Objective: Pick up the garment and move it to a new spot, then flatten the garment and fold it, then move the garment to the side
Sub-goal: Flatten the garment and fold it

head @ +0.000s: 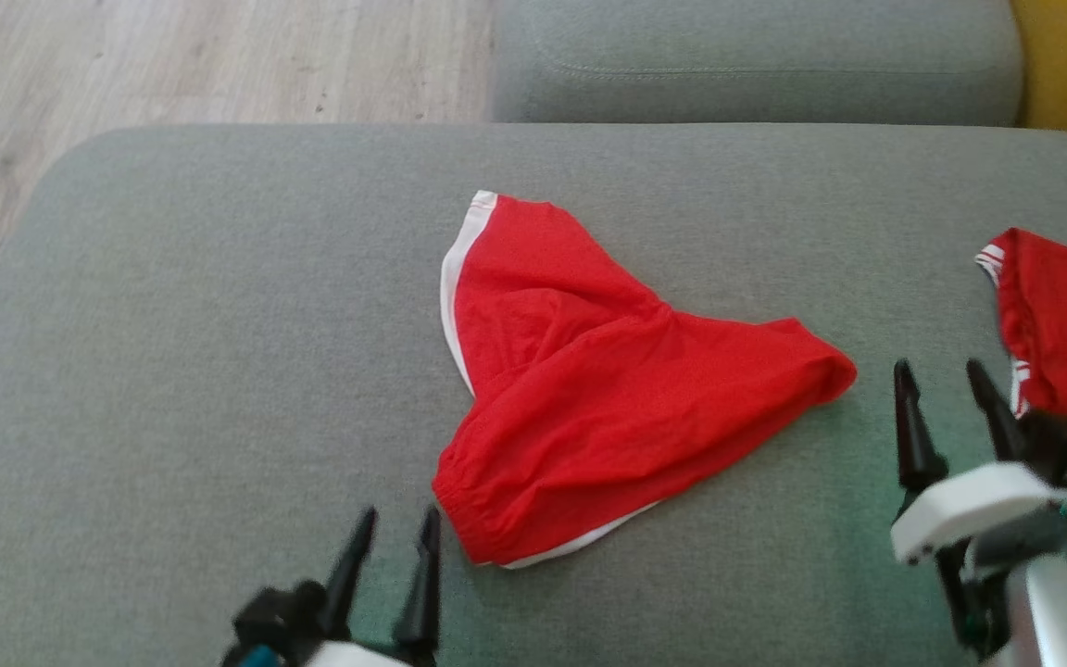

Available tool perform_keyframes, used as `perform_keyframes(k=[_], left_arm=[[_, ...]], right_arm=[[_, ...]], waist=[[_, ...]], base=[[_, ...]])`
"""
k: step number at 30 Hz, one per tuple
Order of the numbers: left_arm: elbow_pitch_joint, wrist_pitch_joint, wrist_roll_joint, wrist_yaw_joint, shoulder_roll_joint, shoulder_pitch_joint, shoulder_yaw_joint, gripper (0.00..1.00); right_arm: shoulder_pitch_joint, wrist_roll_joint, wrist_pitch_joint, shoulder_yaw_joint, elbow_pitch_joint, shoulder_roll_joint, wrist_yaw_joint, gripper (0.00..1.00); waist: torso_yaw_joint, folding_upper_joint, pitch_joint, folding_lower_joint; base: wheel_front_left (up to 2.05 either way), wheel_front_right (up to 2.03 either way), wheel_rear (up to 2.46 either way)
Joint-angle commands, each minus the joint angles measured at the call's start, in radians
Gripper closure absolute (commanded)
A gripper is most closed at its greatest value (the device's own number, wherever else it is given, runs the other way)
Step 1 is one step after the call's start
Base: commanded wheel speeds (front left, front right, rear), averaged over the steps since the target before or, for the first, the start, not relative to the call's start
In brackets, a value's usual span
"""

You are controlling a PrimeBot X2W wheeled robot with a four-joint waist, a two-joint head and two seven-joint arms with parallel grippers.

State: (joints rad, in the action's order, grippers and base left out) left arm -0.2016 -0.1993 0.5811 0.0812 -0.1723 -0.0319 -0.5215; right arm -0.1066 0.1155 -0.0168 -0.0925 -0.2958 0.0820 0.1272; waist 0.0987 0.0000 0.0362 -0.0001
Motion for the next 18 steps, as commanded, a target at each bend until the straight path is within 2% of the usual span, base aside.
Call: perform_keyframes(k=[1,5,18], left_arm=[[0.024,0.017,0.005,-0.011,-0.003,0.012,0.012,0.00],[0.017,0.059,0.016,-0.030,-0.005,-0.001,-0.019,0.00],[-0.102,0.058,0.055,-0.067,0.025,0.068,-0.015,0.00]], right_arm=[[0.000,-0.007,-0.018,0.022,0.060,-0.010,0.003,0.00],[0.051,-0.010,-0.023,0.044,0.115,-0.028,0.003,0.00],[0.079,0.047,-0.029,0.124,0.218,-0.032,0.003,0.00]], waist=[[-0.011,0.0000,-0.007,0.0001],[-0.029,0.0000,-0.008,0.0001],[-0.104,0.0000,0.021,0.0001]], base=[[0.00,0.00,0.00],[0.00,0.00,0.00],[0.00,0.00,0.00]])
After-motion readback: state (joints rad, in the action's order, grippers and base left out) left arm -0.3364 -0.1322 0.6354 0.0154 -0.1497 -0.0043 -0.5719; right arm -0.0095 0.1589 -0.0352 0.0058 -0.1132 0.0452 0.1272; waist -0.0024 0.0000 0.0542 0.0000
